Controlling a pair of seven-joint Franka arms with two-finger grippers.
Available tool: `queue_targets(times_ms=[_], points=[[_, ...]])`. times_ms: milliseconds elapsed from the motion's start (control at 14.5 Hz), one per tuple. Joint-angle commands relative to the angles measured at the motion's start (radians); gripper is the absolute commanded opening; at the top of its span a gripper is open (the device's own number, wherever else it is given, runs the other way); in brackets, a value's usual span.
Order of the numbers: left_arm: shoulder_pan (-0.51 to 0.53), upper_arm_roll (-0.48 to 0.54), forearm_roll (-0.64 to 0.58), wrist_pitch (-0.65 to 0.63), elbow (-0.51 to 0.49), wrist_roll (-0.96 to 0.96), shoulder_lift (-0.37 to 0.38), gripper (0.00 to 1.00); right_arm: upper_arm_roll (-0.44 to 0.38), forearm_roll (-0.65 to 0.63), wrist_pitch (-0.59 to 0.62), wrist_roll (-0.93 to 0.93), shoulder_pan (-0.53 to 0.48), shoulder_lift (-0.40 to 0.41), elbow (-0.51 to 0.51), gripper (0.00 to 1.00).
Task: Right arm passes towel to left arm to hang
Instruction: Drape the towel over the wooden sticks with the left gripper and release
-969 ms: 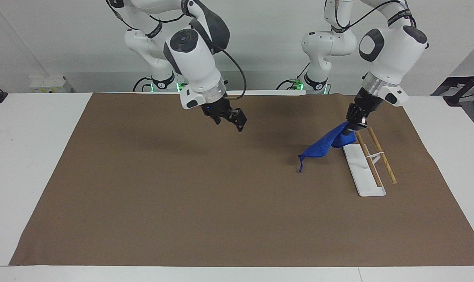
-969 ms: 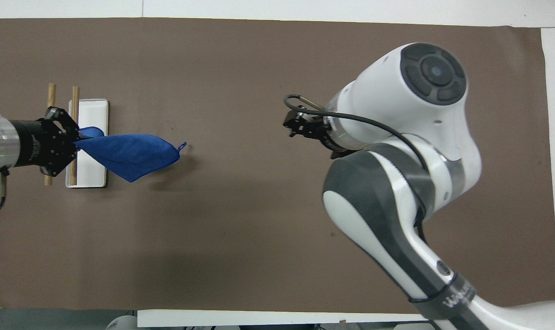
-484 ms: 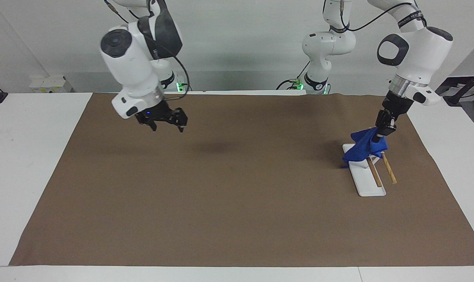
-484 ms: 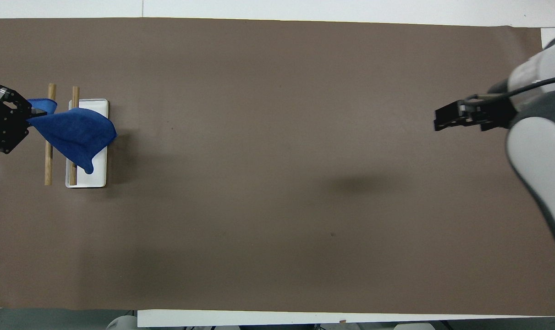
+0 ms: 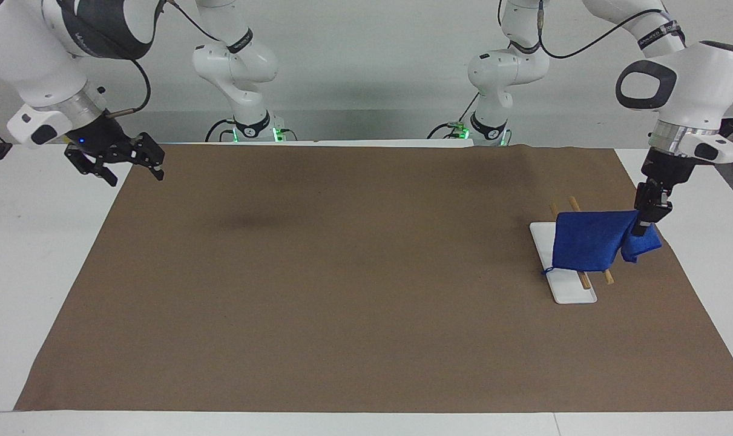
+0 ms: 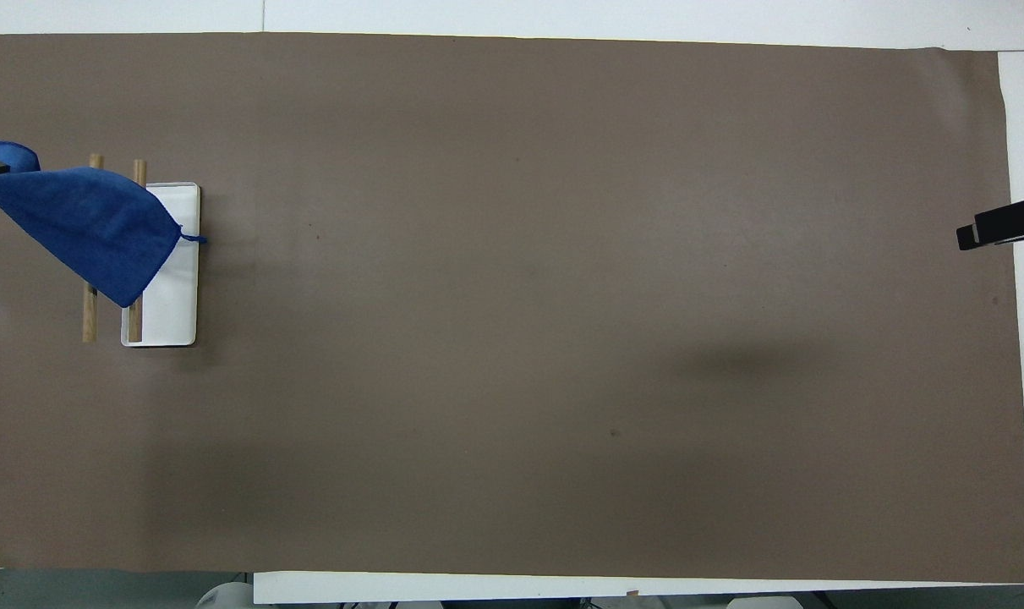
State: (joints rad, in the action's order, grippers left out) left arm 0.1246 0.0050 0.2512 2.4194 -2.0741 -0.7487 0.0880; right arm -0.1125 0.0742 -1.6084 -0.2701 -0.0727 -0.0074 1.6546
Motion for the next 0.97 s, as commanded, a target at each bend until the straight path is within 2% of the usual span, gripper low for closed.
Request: queue_targets(times_ms=[0, 208, 346, 484, 830, 899], points=[[-0.003, -0.007, 0.019, -0.029, -0.026, -0.019, 0.006, 0.01, 0.016, -0.095, 0.01, 0.0, 0.034, -0.003, -0.001, 1.0], [-0.008, -0.007, 0.017, -0.094, -0.049, -0.145, 0.024, 0.02, 0.016, -0.109, 0.015, 0.035, 0.039, 0.001, 0.004, 1.0], [0.009, -0.007, 0.017, -0.094, -0.096, -0.112, 0.048, 0.02, 0.017, -0.109, 0.018, 0.087, 0.039, 0.004, 0.004, 1.0], [0.042, -0.007, 0.017, -0.1, -0.101, -0.039, 0.045, 0.02, 0.017, -0.109, 0.019, 0.088, 0.037, 0.004, 0.002, 1.0], [0.066, -0.007, 0.016, -0.1, -0.106, -0.031, 0.041, 0.05, 0.016, -0.109, 0.019, 0.089, 0.037, 0.003, 0.001, 1.0], [0.067, -0.004, 0.016, -0.105, -0.104, -0.032, 0.041, 0.11, 0.016, -0.108, 0.019, 0.089, 0.037, 0.003, -0.001, 1.0]])
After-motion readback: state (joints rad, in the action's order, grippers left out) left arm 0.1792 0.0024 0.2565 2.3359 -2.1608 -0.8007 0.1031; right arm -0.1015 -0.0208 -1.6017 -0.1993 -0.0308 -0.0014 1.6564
